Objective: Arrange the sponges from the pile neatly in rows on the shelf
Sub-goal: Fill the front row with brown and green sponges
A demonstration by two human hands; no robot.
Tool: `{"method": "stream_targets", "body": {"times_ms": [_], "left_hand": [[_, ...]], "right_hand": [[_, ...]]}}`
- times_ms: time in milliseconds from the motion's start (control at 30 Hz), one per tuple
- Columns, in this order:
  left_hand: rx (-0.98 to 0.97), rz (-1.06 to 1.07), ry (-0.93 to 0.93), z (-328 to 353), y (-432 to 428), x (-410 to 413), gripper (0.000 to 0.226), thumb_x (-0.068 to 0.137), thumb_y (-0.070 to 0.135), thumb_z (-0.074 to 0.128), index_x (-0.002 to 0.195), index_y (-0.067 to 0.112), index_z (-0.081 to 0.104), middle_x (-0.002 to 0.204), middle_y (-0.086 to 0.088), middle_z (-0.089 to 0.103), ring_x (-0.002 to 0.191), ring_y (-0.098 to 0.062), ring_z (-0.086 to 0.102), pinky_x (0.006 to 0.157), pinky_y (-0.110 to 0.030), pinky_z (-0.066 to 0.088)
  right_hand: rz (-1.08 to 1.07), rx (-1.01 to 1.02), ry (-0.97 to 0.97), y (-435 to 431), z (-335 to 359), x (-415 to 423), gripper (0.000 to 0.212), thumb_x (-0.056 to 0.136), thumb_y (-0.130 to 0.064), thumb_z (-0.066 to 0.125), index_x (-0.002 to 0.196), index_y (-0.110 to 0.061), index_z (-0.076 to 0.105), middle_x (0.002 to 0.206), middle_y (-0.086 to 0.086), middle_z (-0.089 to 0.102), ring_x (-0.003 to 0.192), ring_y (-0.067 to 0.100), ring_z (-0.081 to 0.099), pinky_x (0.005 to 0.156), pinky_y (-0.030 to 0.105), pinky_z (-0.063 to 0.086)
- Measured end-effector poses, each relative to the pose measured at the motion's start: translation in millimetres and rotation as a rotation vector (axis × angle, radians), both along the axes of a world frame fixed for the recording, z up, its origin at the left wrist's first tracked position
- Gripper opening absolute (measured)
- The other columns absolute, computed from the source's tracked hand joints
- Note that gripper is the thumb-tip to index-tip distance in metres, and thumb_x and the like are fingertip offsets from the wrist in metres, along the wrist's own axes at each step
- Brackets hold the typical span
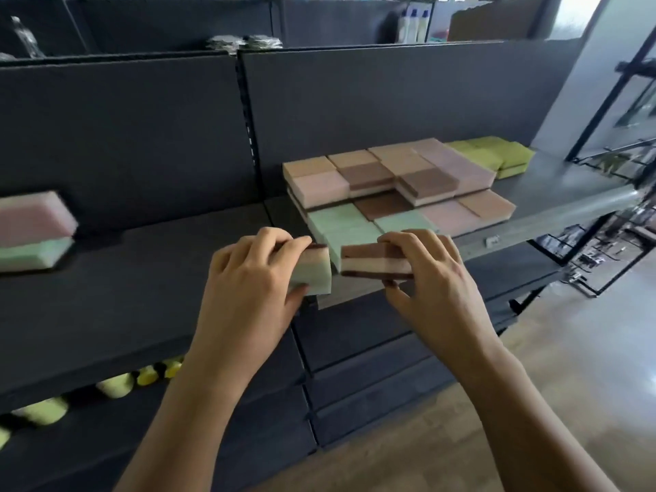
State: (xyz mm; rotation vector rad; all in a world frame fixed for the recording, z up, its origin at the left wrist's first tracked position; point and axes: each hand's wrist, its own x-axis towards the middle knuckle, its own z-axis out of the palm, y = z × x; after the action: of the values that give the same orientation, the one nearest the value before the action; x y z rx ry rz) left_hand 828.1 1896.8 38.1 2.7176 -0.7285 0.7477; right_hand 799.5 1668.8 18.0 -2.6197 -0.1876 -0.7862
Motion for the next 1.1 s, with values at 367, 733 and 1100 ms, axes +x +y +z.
{"method": "stream_targets", "body": {"times_ms": [367,733,1100], "left_hand": [[0.004,-0.077,-0.020,-8,-97,21,0.059,0.076,0.025,0.079,0.131,0.019,0.057,0.119,0.000,0.055,0.105,-0.023,0.056,0.094,-0.040,0.040],[0.016,-0.039,-0.071,-7,-115,113,0.057,0.078,0.028,0.075,0.130,0.017,0.057,0.119,-0.002,0.056,0.105,-0.025,0.056,0.094,-0.041,0.043],[0.070,-0.023,0.023,-24,-124,130,0.052,0.074,0.051,0.071,0.115,0.022,0.059,0.113,0.001,0.060,0.098,-0.024,0.059,0.089,-0.042,0.043]], "right_hand": [[-0.069,0.025,-0.039,-91,-1,-4,0.054,0.077,-0.015,0.077,0.127,-0.018,0.058,0.124,-0.001,0.058,0.114,0.025,0.050,0.081,0.037,0.050],[-0.062,-0.036,-0.070,-106,16,91,0.061,0.075,-0.016,0.082,0.130,-0.016,0.057,0.126,0.001,0.059,0.119,0.026,0.049,0.086,0.041,0.051],[0.063,-0.006,-0.005,-115,13,152,0.063,0.073,-0.009,0.080,0.130,-0.015,0.055,0.127,0.001,0.056,0.118,0.027,0.047,0.085,0.043,0.051]]}}
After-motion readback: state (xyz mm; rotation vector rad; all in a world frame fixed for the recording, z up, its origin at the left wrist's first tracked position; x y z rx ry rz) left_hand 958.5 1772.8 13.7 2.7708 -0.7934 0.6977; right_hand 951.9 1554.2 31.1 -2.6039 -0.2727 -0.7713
